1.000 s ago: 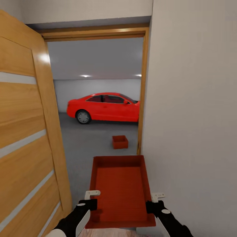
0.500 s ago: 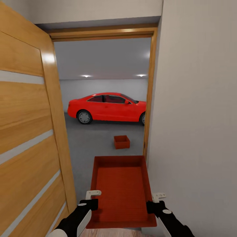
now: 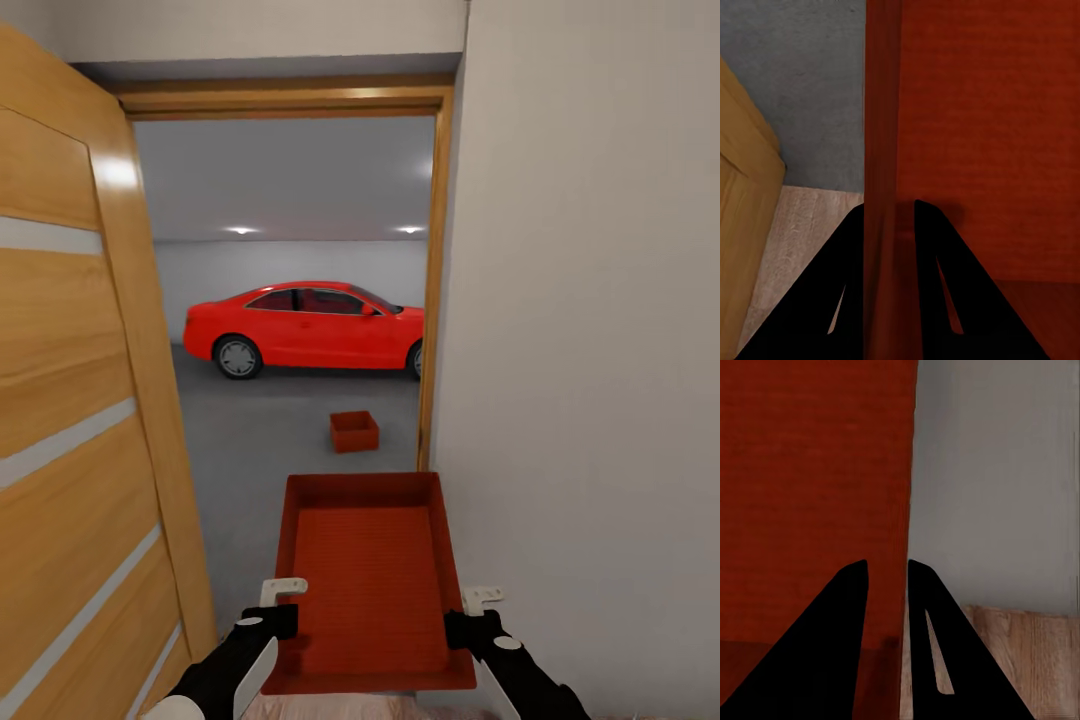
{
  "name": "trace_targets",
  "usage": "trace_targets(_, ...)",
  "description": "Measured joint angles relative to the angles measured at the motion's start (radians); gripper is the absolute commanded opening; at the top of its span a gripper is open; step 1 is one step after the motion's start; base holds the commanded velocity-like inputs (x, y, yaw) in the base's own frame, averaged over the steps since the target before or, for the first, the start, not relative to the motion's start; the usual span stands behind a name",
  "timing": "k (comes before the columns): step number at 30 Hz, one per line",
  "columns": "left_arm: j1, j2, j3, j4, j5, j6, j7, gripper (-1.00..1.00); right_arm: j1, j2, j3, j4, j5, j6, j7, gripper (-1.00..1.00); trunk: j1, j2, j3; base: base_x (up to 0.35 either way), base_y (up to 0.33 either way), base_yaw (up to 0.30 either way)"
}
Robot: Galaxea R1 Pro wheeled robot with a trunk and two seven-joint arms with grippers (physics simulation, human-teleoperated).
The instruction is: Move the two storage containers from the living room to the garage. In the garage, place one container on the floor and stack the other container on top of it (either order is fine).
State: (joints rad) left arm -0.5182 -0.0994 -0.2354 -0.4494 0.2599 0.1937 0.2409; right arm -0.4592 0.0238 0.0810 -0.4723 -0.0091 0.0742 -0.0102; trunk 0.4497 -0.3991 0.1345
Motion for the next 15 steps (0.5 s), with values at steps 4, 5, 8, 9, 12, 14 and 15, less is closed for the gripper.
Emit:
trace_targets(4, 0.0, 0.042, -0.034, 0.0, 0.048, -0.005, -0.028, -1.0, 0.0, 0.037, -0.008, 0.001, 0.026, 0.0, -0.03, -1.0, 0.0, 0.0, 0.0, 0.0, 0.034, -0.206)
trace_targets(5, 0.0, 0.042, -0.024, 0.0, 0.04, -0.005, -0.032, -1.0, 0.0, 0.038, -0.008, 0.0, 0.027, 0.0, -0.032, -1.0, 0.0, 0.0, 0.0, 0.0, 0.188, -0.081)
trace_targets(8, 0.0, 0.013, -0.016, -0.001, 0.023, -0.003, -0.004, -1.0, 0.0, 0.011, -0.005, -0.002, 0.014, 0.0, -0.007, -1.0, 0.0, 0.0, 0.0, 0.0, 0.262, -0.035)
trace_targets(9, 0.0, 0.0, 0.0, -0.002, 0.001, -0.001, 0.0, -1.0, 0.0, 0.0, 0.0, -0.002, 0.002, 0.0, -0.001, -1.0, 0.0, 0.0, 0.0, 0.0, 0.292, -0.014)
trace_targets(12, 0.0, 0.005, -0.009, 0.0, 0.01, -0.001, 0.0, -1.0, 0.0, 0.004, -0.001, 0.001, 0.003, 0.0, -0.003, -1.0, 0.0, 0.0, 0.0, 0.0, 0.286, -0.003)
trace_targets(14, 0.0, -0.002, 0.001, -0.001, -0.002, 0.0, 0.002, -1.0, 0.0, -0.002, 0.002, 0.0, -0.002, 0.0, 0.001, -1.0, 0.0, 0.0, 0.0, 0.0, 0.23, -0.001)
trace_targets(15, 0.0, 0.001, -0.003, 0.0, 0.003, 0.0, 0.001, -1.0, 0.0, 0.001, 0.0, 0.001, 0.001, 0.0, -0.001, -1.0, 0.0, 0.0, 0.0, 0.0, 0.126, 0.0)
